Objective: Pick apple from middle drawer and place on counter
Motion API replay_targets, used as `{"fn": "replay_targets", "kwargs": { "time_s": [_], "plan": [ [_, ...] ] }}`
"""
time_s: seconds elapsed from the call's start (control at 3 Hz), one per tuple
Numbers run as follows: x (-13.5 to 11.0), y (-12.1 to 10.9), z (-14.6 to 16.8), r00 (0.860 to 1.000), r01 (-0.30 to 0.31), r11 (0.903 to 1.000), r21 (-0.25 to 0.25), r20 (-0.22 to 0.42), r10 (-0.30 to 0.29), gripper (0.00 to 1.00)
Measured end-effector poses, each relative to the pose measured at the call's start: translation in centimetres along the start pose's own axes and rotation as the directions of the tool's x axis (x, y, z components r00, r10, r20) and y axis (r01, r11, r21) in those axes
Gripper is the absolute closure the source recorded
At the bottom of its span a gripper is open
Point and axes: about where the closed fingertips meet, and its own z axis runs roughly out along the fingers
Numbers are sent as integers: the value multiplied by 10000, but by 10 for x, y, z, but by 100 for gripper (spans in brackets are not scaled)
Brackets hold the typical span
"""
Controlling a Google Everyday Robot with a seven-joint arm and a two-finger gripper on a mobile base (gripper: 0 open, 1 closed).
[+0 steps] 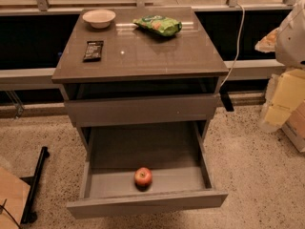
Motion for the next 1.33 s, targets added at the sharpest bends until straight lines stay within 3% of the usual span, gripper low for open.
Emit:
{"fn": "replay_targets", "kwargs": {
  "time_s": [0.67,1.0,1.33],
  "plan": [
    [-6,3,12,9996,52,9999,140,284,-55,0],
    [-9,5,45,9918,-212,9997,100,1259,197,0],
    [-16,1,83,9680,-361,9993,-125,2479,381,0]
  ]
}}
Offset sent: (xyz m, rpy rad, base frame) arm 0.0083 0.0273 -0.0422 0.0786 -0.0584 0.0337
